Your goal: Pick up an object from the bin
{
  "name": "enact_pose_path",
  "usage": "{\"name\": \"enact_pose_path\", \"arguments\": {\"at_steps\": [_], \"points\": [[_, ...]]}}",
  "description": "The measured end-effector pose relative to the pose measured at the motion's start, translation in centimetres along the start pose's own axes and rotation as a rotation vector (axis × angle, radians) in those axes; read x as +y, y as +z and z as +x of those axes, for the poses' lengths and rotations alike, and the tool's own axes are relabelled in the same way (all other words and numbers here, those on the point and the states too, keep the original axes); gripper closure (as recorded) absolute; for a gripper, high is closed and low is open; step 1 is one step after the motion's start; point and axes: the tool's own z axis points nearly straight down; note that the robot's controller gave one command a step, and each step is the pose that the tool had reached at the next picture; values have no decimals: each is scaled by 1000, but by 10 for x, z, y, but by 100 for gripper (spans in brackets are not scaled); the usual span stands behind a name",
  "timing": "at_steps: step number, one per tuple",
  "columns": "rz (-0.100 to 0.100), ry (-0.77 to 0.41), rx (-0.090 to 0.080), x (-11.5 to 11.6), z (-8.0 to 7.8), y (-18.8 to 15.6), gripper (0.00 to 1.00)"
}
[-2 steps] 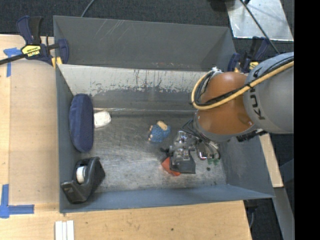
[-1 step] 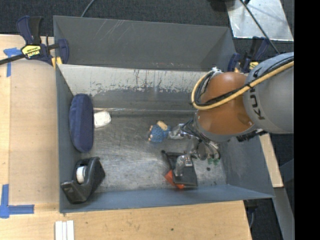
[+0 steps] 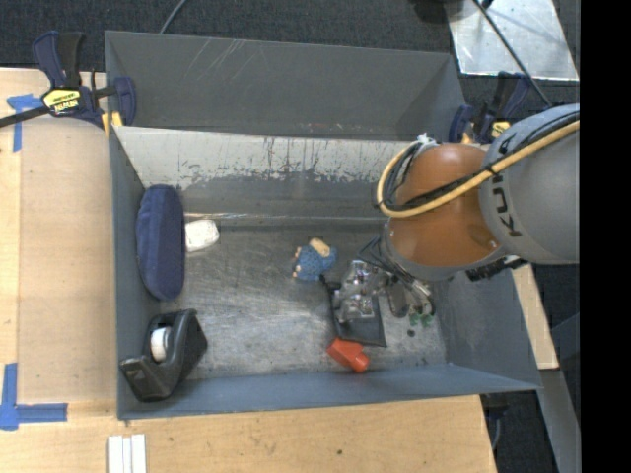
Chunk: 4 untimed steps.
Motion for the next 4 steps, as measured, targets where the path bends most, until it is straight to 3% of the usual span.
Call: {"name": "enact_pose_path", "arguments": {"at_steps": [1, 2, 3, 4], "points": [[0, 132, -10, -11, 5, -167, 100], [0, 129, -2, -11, 6, -162, 0], [-2, -84, -27, 53, -31, 11, 0], [-9, -247, -19, 5, -64, 22, 0]]}}
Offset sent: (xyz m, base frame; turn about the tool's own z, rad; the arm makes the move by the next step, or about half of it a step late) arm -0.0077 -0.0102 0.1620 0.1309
